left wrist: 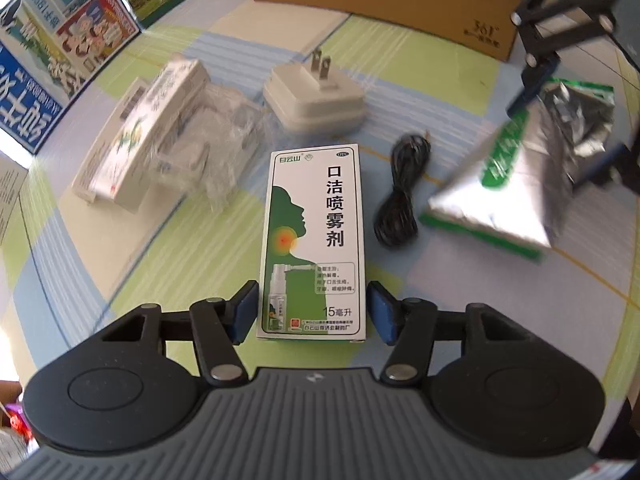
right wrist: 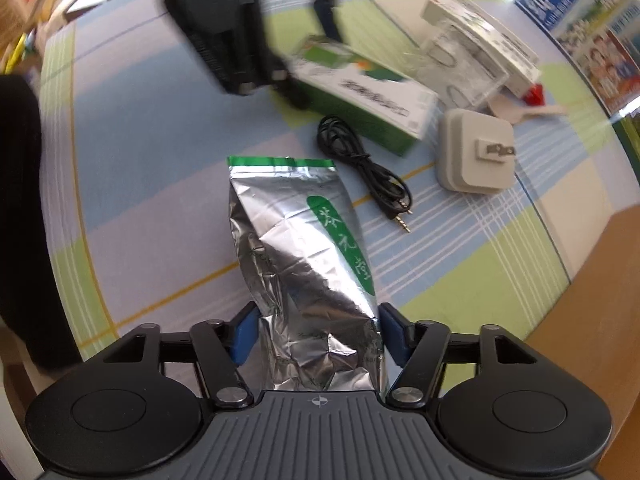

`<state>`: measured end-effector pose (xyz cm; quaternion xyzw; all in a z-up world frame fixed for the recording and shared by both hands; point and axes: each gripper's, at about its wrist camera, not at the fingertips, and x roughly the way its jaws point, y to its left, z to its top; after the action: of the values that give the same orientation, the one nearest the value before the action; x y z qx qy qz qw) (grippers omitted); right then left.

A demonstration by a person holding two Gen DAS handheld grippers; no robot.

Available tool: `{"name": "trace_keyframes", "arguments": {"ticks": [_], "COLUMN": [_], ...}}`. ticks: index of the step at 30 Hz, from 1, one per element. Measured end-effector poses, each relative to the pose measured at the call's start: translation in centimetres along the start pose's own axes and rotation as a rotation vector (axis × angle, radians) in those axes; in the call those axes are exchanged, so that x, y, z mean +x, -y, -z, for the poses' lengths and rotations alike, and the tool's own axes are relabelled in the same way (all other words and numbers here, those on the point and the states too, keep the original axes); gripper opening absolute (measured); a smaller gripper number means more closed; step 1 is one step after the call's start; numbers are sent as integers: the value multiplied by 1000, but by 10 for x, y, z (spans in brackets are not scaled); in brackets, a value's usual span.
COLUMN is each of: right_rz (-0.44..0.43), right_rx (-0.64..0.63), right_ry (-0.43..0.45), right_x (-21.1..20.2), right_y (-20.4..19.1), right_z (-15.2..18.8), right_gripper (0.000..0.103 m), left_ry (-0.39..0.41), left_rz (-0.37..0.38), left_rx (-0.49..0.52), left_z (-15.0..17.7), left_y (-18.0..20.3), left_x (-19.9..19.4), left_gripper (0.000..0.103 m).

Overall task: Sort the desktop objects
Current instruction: 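Close the right tool on the foil bag while the left tool grasps the spray box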

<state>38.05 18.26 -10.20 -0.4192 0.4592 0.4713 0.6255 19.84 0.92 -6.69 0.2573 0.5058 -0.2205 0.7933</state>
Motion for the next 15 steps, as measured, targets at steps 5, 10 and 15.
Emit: {"name": "trace_keyframes", "arguments": {"ticks": [5, 10, 15], "right_rz": [-35, -53, -36], "right_rx": [186, 279, 251], "right_ry": [9, 24, 52], "right_x": [10, 4, 4], "right_y": [17, 18, 6], "right_z": [-16, 8, 8], "right_gripper": [52, 59, 83], "left_ry": [-44, -60, -33], "left_rz": [1, -21, -39], "left_rx": [-80, -119, -146], "left_z": [34, 57, 59], "left_y": [11, 20, 24], "left_x": [-17, -30, -37], "left_gripper": [53, 63, 75]}}
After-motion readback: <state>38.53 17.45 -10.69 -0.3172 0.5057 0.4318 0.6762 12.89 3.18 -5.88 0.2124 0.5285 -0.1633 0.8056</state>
